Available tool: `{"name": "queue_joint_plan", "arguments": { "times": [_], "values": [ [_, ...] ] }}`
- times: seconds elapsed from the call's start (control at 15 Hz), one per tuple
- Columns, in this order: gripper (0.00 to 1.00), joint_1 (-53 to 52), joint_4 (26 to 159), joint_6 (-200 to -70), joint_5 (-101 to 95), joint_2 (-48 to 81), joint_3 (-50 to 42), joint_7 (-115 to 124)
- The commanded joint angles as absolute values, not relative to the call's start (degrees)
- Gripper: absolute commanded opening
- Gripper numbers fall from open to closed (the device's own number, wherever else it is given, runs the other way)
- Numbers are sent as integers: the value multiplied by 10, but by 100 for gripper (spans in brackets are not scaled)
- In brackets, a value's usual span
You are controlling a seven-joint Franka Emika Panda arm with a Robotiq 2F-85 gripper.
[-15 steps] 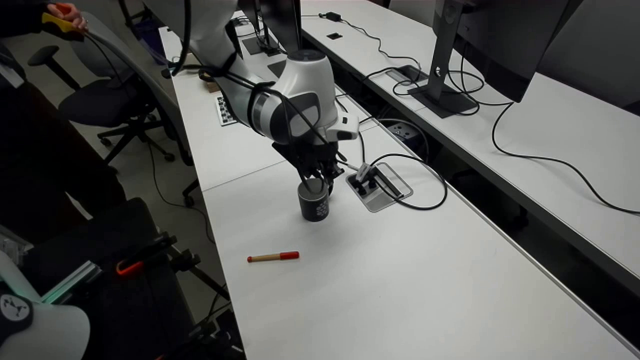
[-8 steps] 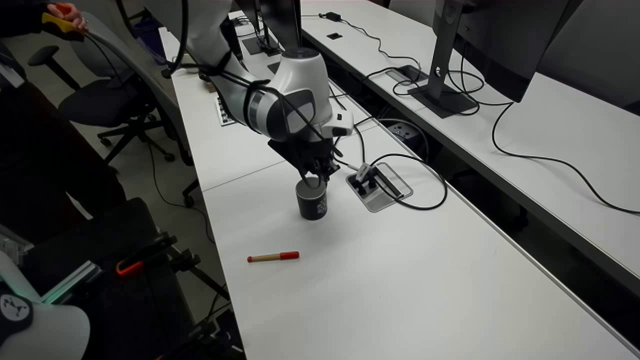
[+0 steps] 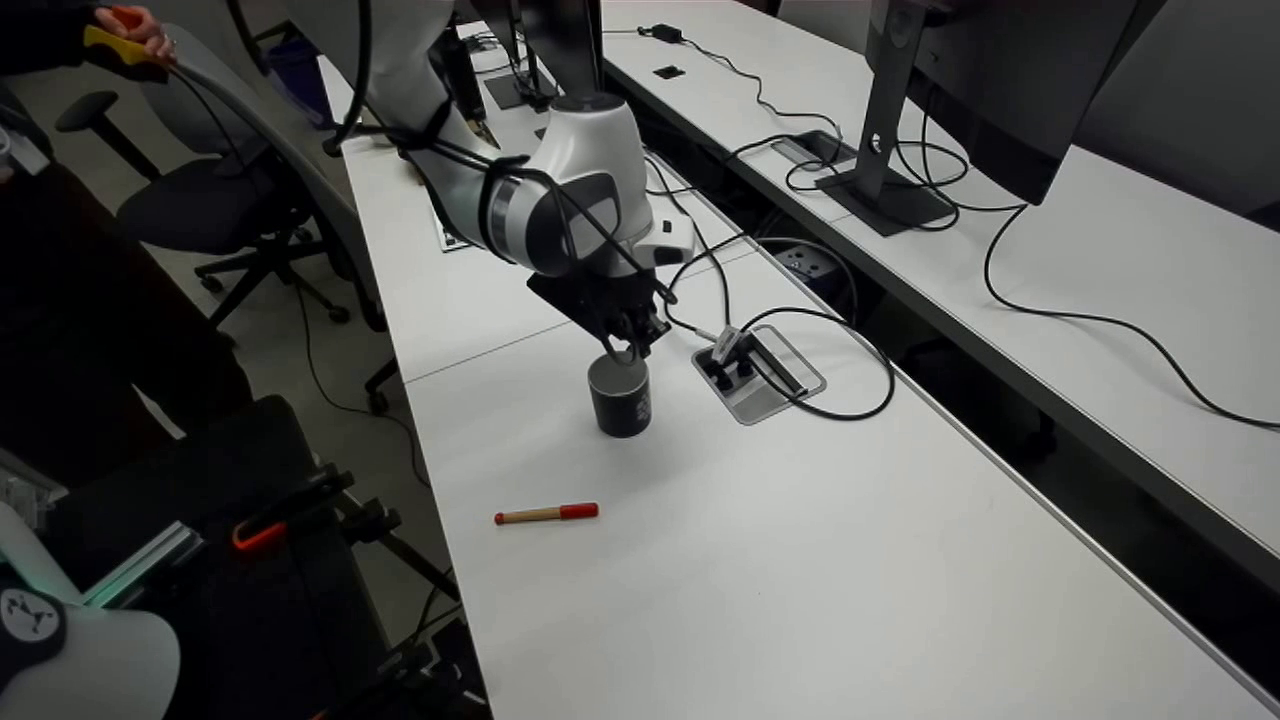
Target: Rotate the black cup counterclockwise so that the handle is on the right side
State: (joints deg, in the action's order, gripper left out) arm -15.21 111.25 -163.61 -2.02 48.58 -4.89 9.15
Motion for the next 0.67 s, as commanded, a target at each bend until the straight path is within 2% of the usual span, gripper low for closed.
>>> {"name": "queue_joint_plan", "arguments": {
  "times": [0.0, 0.6],
  "values": [
    [0, -160, 1095, -1623, -33, 499, -49, 93],
    [0, -167, 1089, -1622, -40, 503, -46, 91]
  ]
}}
